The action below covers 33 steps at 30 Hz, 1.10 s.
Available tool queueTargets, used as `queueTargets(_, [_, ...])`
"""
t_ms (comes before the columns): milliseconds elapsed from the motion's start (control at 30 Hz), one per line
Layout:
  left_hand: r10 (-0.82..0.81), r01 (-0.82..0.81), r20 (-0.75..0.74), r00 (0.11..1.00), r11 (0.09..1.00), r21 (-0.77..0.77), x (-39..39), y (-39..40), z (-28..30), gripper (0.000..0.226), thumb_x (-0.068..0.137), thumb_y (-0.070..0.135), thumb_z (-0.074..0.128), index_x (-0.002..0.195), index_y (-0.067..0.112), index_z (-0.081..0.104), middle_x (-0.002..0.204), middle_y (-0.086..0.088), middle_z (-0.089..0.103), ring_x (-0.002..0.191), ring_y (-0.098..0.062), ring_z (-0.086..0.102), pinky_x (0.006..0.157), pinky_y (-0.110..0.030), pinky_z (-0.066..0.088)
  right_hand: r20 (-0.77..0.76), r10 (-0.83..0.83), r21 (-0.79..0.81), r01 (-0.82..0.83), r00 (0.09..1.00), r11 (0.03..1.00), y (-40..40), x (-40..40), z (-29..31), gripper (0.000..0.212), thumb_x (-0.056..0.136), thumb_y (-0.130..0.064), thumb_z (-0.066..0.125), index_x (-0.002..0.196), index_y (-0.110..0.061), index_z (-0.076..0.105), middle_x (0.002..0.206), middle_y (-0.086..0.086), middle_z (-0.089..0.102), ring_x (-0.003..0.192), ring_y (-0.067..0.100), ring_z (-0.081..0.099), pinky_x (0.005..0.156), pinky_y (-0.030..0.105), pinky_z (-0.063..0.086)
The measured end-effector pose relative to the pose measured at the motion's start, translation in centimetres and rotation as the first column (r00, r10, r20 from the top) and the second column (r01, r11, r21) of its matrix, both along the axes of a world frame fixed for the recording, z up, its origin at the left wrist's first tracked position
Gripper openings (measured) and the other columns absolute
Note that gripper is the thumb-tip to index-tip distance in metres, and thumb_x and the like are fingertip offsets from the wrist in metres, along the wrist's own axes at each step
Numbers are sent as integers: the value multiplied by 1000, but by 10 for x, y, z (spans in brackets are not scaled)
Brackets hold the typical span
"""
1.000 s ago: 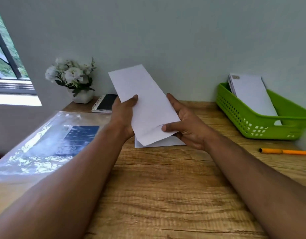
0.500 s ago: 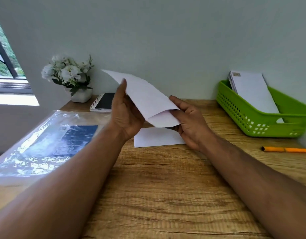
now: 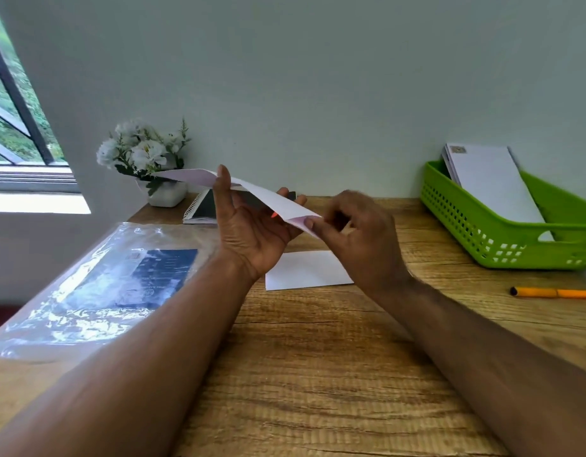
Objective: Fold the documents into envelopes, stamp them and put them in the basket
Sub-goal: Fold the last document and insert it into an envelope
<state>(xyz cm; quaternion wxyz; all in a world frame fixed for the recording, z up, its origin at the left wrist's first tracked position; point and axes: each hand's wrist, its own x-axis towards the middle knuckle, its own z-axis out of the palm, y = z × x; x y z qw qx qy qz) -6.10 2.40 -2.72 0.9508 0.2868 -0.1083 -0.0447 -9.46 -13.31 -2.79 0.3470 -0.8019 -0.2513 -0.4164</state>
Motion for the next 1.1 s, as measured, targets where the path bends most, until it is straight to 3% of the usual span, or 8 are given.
queueTargets(167, [10, -9, -37, 999, 1000, 26, -6, -2, 1, 74, 66, 72, 59, 115, 16, 52, 105, -20, 52, 129, -47, 43, 106, -61, 34, 79, 187, -74, -181, 979, 981, 12, -16, -5, 36, 93, -38, 53, 100, -8, 72, 96, 3, 73, 89, 10, 65, 72, 20, 51])
queueTargets(300, [-5, 5, -3, 1000, 1000, 29, -6, 2, 2, 74, 67, 70, 56, 116, 14, 54, 107, -19, 56, 120, -44, 51, 90, -58, 48, 57, 167, -146, -157, 984, 977, 14, -14, -6, 57, 87, -47, 59, 126, -7, 60, 129, 5, 61, 120, 7, 52, 97, 17, 43])
queueTargets(433, [-45, 44, 27, 999, 998, 36, -6, 0, 2, 90, 53, 63, 78, 126, 21, 46, 117, -20, 55, 124, -43, 48, 86, -56, 49, 96, 112, -179, -93, 989, 979, 12, -8, -9, 45, 86, -25, 66, 125, -4, 60, 123, 11, 65, 110, 18, 62, 90, 21, 49])
queueTargets(567, [-125, 119, 66, 990, 990, 81, -4, -2, -1, 94, 46, 57, 85, 124, 24, 45, 116, -17, 54, 124, -38, 48, 95, -58, 44, 108, 69, -207, -45, 992, 977, 9, -8, -6, 33, 89, -24, 57, 112, -2, 68, 105, 10, 72, 92, 19, 69, 82, 13, 47])
queueTargets(667, [-110, 107, 38, 993, 990, 87, -4, 0, 3, 107, 37, 61, 87, 124, 16, 44, 113, -19, 51, 118, -39, 48, 103, -63, 33, 82, 92, -287, -65, 992, 956, 6, -9, -2, 28, 91, -20, 51, 101, -2, 70, 94, 11, 73, 81, 21, 67, 74, 20, 53])
queueTargets(767, [27, -27, -35, 999, 1000, 2, 2, 15, 6, 109, 36, 72, 78, 122, 11, 47, 107, -19, 53, 114, -42, 51, 99, -65, 39, -9, 172, -402, -161, 985, 901, 1, -7, 0, 21, 89, -12, 53, 103, -4, 68, 98, 9, 71, 89, 18, 61, 80, 19, 42])
queueTargets(933, [187, -189, -37, 982, 979, -70, 11, 50, 7, 81, 72, 83, 43, 111, 13, 55, 92, -16, 64, 96, -38, 64, 93, -63, 45, -148, 169, -529, -222, 974, 819, 0, -7, -1, 37, 83, -12, 58, 120, -8, 62, 123, 10, 64, 115, 26, 57, 98, 29, 41])
queueTargets(1100, [152, -153, -37, 988, 988, -30, 4, 42, 12, 86, 50, 78, 61, 109, 16, 63, 101, -16, 65, 105, -41, 63, 91, -64, 45, -157, -60, -744, -79, 986, 663, 5, -13, 4, 63, 86, -46, 58, 137, -10, 48, 136, 12, 55, 124, 30, 53, 104, 39, 38])
